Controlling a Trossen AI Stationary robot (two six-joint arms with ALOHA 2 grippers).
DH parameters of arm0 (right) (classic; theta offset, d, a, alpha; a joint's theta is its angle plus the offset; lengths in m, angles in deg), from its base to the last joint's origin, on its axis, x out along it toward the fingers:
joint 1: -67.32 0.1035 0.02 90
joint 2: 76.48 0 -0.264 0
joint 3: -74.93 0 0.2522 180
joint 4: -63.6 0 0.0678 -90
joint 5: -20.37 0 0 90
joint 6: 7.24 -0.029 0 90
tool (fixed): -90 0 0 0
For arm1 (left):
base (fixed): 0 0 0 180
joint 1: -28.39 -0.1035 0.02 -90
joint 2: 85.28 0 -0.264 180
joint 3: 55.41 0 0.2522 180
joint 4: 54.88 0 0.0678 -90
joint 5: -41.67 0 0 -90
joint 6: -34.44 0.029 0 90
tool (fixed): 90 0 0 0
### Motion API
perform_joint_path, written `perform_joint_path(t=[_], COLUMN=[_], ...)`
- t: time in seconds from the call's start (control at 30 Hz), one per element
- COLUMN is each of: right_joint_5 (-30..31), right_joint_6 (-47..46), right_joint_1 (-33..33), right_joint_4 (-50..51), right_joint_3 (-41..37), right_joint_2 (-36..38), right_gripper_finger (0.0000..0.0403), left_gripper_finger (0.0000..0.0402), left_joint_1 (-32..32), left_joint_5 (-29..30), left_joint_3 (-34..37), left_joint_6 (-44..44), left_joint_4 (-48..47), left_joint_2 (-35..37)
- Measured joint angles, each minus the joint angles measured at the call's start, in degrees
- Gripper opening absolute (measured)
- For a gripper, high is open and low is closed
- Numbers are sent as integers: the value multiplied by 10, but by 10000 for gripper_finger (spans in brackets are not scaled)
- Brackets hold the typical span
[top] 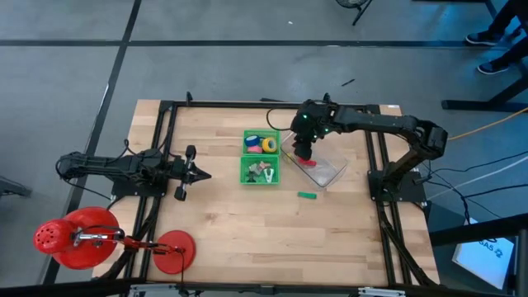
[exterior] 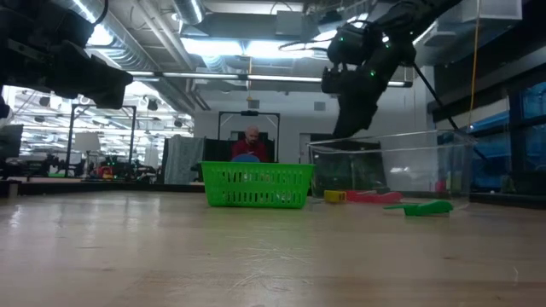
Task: Pick and place Stapler, Stapler remover, tape
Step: Put the green mini stapler into the transparent bin
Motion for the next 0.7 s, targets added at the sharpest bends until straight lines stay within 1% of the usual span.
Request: perform_joint_path(t=[0.07, 0.2, 0.3, 0.4, 0.5, 0.63, 0.7], right_joint_5=[-4, -1, -6, -21, -25, -25, -13], right_joint_6=[2, 23, 17, 10, 13, -6, -25], right_joint_1=[0, 0, 3, 17, 43, 89, 116], right_joint_4=[13, 81, 127, 178, 217, 232, 238], right_joint_3=[17, 70, 119, 167, 205, 222, 222], right_joint_2=[0, 0, 0, 1, 6, 31, 45], right_gripper_finger=[161, 225, 256, 271, 274, 274, 274], left_gripper_finger=[8, 7, 5, 4, 6, 8, 7], left_joint_1=[0, 0, 0, 0, 0, 0, 0], left_joint_5=[0, 0, 0, 0, 0, 0, 0], left_joint_3=[0, 0, 0, 0, 0, 0, 0], left_joint_6=[0, 0, 0, 0, 0, 0, 0], left_joint_4=[0, 0, 0, 0, 0, 0, 0], left_joint_2=[0, 0, 0, 0, 0, 0, 0])
